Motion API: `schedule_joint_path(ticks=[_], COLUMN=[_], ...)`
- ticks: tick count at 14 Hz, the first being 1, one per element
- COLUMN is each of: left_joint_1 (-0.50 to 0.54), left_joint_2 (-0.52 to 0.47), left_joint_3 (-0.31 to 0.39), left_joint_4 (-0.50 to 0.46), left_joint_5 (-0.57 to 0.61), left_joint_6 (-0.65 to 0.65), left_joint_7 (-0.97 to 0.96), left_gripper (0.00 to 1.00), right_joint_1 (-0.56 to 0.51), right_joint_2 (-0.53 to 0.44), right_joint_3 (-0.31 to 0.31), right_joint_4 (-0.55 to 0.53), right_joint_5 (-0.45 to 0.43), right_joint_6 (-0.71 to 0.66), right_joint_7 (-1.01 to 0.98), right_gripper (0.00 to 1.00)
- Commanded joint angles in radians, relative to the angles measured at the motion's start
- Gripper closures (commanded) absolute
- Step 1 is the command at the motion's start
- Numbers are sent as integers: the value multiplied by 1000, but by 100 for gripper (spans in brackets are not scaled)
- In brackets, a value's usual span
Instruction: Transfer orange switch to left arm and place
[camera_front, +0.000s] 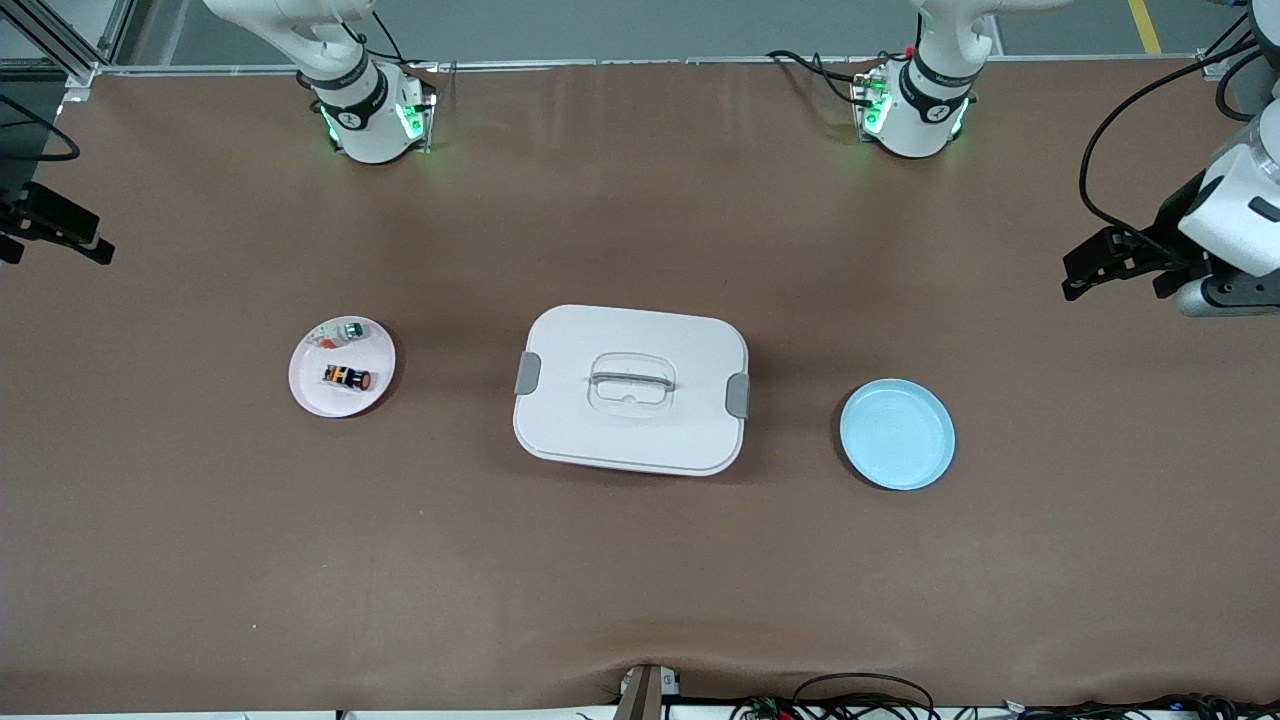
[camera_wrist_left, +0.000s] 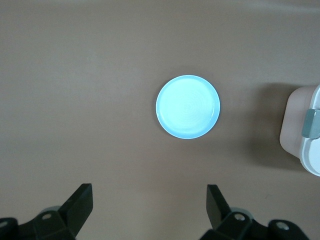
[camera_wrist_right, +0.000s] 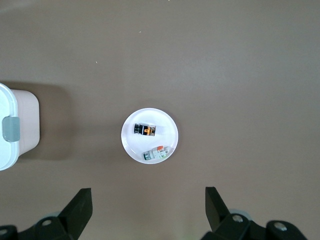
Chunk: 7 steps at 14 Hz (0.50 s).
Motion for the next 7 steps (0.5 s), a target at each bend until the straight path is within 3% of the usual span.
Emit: schedule_joint_path(ticks=[1, 7], left_joint_1=[-3, -3], left_joint_2=[4, 4], left_joint_3=[7, 7], left_joint_4=[15, 16], left_joint_5=[-2, -4], left_joint_6=[-20, -20], left_joint_7=[-1, -2], left_gripper=[0, 0], right_joint_1=[10, 19], right_joint_2=[-8, -8], right_joint_3=[-1, -1], right_joint_4=[1, 2], right_joint_5=[-6, -1], right_joint_6=[-9, 1], right_joint_7=[29, 29], right_gripper=[0, 0])
